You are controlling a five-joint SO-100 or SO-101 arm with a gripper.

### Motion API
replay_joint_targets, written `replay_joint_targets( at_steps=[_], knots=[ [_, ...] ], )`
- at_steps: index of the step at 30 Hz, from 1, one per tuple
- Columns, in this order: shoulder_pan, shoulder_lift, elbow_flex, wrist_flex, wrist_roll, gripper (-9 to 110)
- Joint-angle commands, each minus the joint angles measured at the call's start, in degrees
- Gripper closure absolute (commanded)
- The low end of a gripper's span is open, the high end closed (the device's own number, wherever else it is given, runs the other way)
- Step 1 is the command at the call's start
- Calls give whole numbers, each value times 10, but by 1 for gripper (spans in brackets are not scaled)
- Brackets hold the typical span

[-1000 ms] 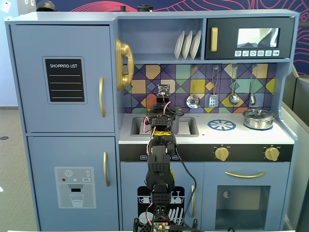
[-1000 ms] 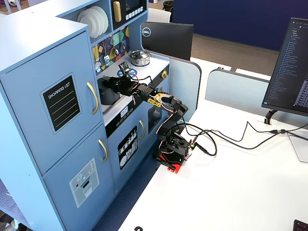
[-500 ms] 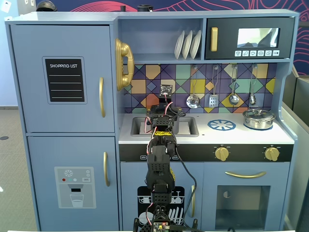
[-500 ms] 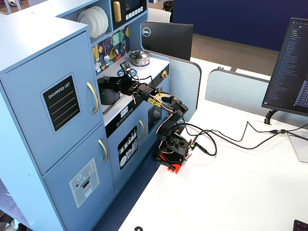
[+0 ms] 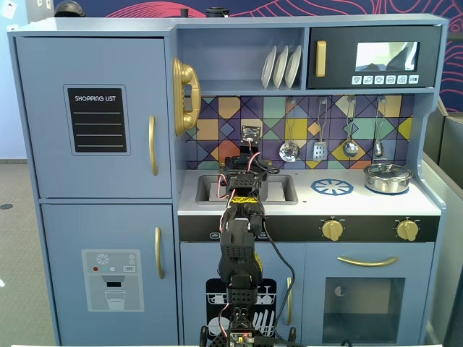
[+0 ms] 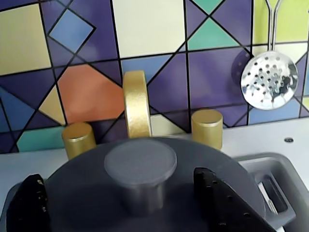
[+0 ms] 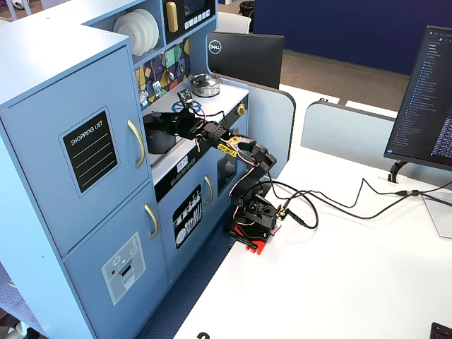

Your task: Pick up the lid from the counter and put it on the gray recipient

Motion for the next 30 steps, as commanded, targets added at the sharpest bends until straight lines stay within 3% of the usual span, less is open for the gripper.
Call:
replay_joint_targets(
  at_steps=[1,11,17,22,30],
  knots=[
    [-15,65,-40,29,-13,67],
    [-41,199,-25,147,-44,72],
    [-35,316,-15,327,-24,79],
    [-25,365,0,461,-31,102],
    [-37,425,137,540,69,102]
  ],
)
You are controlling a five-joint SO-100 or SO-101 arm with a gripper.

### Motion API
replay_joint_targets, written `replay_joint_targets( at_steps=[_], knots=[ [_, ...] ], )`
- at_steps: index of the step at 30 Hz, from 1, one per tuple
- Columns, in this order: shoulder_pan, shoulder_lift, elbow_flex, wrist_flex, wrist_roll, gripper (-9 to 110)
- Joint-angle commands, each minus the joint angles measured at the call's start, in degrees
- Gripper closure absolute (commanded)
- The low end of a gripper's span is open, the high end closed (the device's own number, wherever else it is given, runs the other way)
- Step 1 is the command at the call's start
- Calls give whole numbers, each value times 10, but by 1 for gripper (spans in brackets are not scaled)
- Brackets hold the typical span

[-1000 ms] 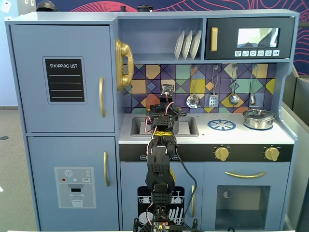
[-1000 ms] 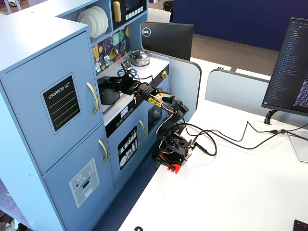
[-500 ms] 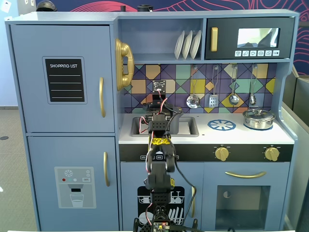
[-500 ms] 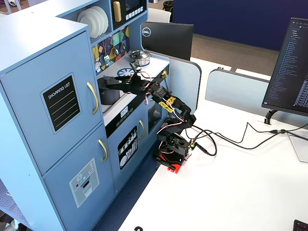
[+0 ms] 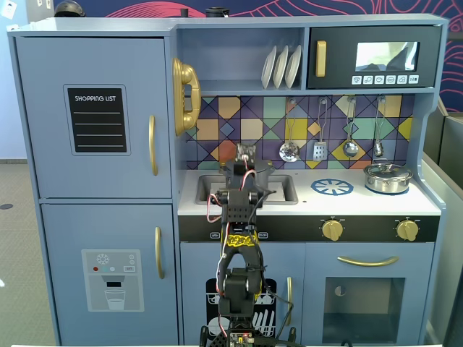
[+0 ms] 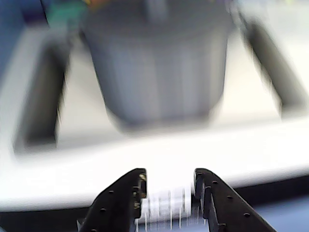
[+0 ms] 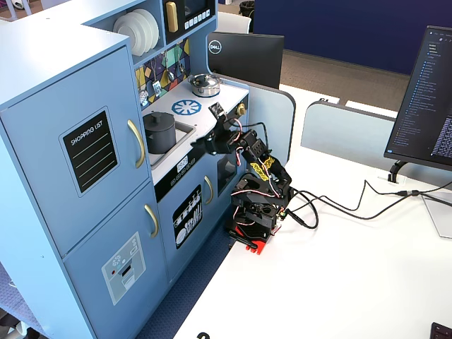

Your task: Pick up the lid from the counter and put it on the gray recipient

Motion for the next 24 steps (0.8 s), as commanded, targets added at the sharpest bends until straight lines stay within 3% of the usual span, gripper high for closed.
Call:
replay_joint_targets(
  at_steps=[1,7,19,24],
  knots=[
    [-19,33,45,14,60,102],
    [-26,108,184,53,10,102],
    [-54,163,442,-250,58,102],
    [-52,185,491,-278,68,102]
  ],
)
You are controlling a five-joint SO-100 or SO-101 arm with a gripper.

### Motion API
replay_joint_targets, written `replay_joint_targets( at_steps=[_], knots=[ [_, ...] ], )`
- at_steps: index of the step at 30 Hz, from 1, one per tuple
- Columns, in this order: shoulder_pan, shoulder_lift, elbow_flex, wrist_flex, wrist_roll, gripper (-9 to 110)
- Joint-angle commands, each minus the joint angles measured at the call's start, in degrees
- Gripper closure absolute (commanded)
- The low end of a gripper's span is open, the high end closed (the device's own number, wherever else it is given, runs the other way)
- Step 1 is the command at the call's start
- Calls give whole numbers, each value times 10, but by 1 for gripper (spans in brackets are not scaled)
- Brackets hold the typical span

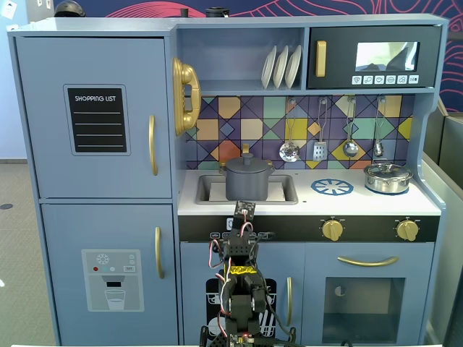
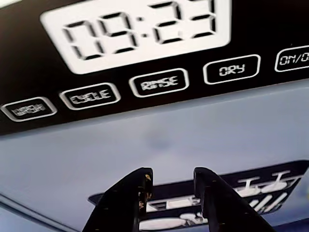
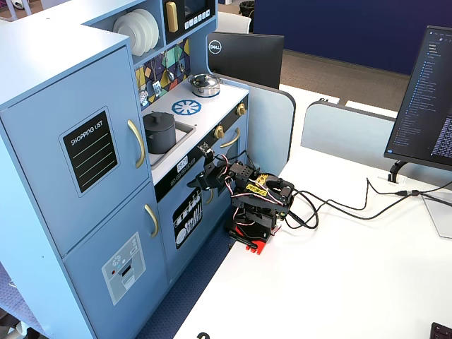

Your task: Pick up the lid from the counter and put it on the gray recipient

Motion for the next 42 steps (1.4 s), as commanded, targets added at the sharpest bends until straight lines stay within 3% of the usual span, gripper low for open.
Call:
replay_joint_targets(
  at_steps=[1,5,8,18,42],
  knots=[
    [-2,17,0,-20,25,102],
    [0,17,0,42,28,102],
    [0,17,0,185,-37,102],
    [-7,17,1,519,-62,99],
    [5,18,1,520,-54,98]
  ],
)
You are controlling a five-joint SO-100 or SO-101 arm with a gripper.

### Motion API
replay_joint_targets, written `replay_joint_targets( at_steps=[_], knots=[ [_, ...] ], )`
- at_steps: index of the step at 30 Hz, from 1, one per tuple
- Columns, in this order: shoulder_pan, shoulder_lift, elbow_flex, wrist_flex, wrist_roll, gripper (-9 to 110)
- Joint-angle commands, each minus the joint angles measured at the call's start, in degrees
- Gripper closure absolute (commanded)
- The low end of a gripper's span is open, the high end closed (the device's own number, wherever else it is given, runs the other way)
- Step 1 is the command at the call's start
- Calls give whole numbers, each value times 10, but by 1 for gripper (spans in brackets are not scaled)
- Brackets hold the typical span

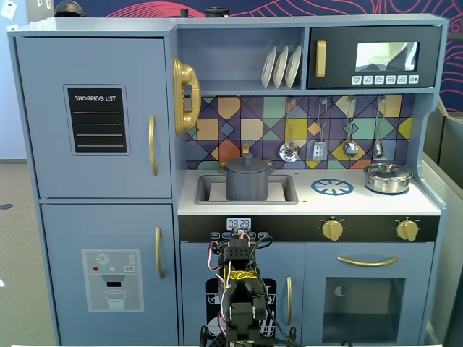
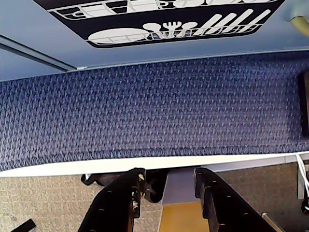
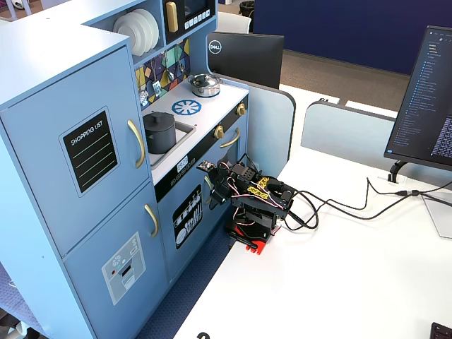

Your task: Pick up the lid from the counter and put it on the gray recipient

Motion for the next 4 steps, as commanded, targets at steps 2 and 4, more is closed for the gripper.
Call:
replay_joint_targets(
  at_steps=[2,4],
  knots=[
    [6,-8,-1,98,3,98],
    [6,-8,-1,98,3,98]
  ],
)
